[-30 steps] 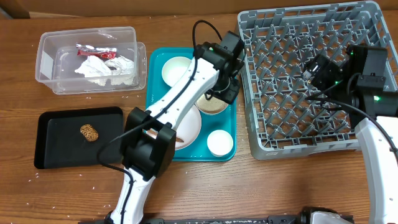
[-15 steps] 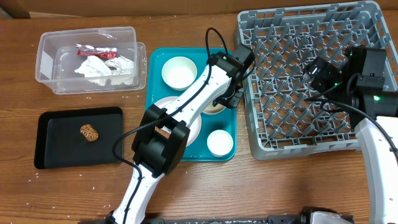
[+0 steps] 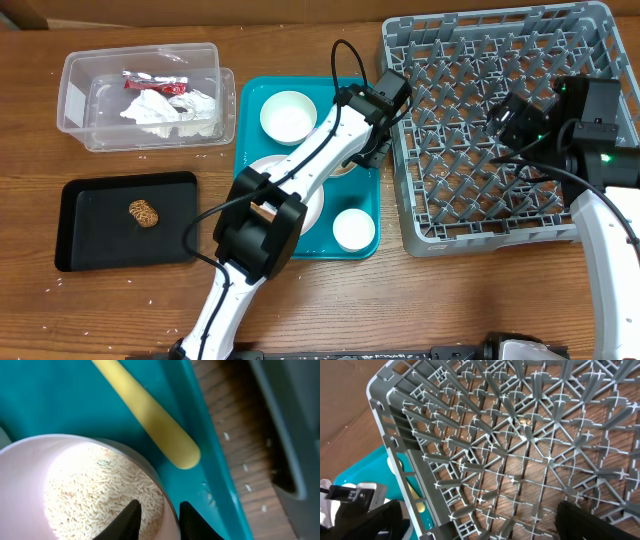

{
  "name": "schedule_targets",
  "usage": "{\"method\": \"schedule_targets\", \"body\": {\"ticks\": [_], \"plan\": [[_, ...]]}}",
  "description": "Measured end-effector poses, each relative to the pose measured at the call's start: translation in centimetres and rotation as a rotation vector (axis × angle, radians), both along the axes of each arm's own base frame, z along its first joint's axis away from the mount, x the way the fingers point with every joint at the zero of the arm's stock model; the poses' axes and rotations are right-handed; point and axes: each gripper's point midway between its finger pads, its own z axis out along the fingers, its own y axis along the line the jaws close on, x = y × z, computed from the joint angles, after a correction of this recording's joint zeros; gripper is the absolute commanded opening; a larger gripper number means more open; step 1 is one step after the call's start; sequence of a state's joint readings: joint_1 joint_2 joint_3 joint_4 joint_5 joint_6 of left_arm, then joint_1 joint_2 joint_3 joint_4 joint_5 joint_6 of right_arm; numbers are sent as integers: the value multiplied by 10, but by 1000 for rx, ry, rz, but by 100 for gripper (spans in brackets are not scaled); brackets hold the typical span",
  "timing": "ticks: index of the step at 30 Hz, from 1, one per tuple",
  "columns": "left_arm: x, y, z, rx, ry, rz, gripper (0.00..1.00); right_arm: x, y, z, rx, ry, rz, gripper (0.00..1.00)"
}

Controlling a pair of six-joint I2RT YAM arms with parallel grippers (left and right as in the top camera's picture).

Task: Sort waste into correct bins and load items into the dishwasher
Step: 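Reach the left gripper to the pink rice bowl and grasp its rim, then lift the pink bowl and carry it left over the black tray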

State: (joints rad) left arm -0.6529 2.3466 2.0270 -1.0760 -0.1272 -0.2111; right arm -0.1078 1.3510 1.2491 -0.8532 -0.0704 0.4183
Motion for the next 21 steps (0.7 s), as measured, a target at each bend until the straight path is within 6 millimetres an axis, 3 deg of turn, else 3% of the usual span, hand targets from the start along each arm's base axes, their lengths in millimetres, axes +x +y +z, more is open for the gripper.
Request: {"method": "schedule_targets", "body": {"ticks": [5,8,16,21], "plan": [[2,6,-15,28,14,10,23,0,0,0,0,2,0,100],[3,7,-15,30,8,10,5,0,0,0,0,1,0,100],[-1,14,-8,66,25,9,4,3,0,2,-2,-16,0,100],[-8,21,20,94,69,12,4,5,-1,4,-3,-25,0,100]]}}
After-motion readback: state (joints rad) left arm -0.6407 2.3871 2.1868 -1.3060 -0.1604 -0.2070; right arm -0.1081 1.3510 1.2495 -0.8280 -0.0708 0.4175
